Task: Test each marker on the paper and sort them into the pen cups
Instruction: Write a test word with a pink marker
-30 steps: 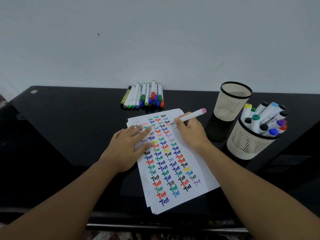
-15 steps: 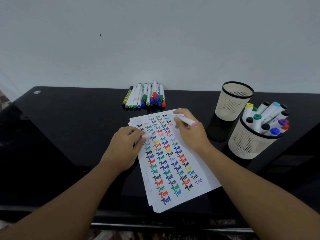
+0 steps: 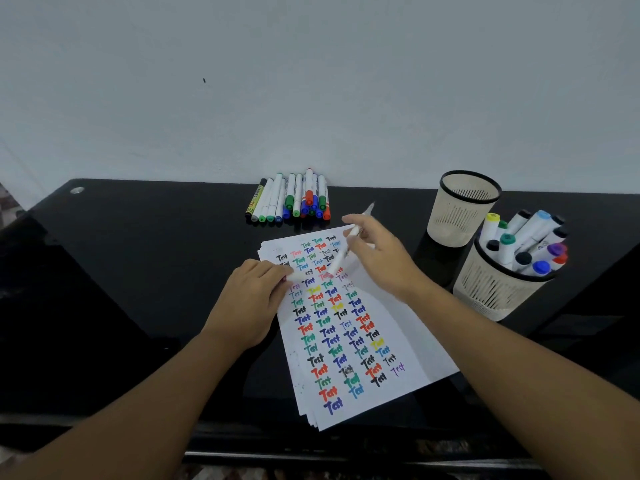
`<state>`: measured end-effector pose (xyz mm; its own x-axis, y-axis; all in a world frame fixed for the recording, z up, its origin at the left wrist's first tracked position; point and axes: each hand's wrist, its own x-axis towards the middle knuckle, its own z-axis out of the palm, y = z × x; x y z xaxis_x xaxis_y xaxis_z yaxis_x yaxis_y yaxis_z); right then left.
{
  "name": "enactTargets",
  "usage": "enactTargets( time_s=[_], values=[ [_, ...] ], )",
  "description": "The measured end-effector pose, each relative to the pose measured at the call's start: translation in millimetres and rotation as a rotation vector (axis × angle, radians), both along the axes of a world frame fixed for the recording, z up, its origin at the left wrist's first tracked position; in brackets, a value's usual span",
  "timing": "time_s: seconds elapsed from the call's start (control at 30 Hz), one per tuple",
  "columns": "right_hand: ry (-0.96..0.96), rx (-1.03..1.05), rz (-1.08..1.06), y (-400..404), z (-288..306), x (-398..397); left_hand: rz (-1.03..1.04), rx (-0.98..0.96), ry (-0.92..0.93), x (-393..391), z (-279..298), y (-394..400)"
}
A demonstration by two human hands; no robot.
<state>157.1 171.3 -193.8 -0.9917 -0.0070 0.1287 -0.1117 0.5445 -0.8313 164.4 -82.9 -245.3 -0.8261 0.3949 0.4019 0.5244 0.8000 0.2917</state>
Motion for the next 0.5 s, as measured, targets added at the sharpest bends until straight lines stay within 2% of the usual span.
enactTargets(
  time_s=[0.07,0.13,0.27,0.33,0.5],
  values=[
    [-0.015,-0.155,-0.017,-2,8,-1,0.009,0.014,0.002,1,0,0],
    [-0.092,-0.159,0.08,-3,13,2,0.021,0.021,0.01,2,1,0],
    [-0.054,0.425,0.219,-5,13,9,0.05,0.015,0.022,4,2,-1],
    [-0.029,0.512,0.223,-4,9,8,0.07,0.028,0.014,5,4,0],
    [-0.005,0.573,0.232,5,2,8,0.103,0.032,-0.024,5,3,-1]
  ],
)
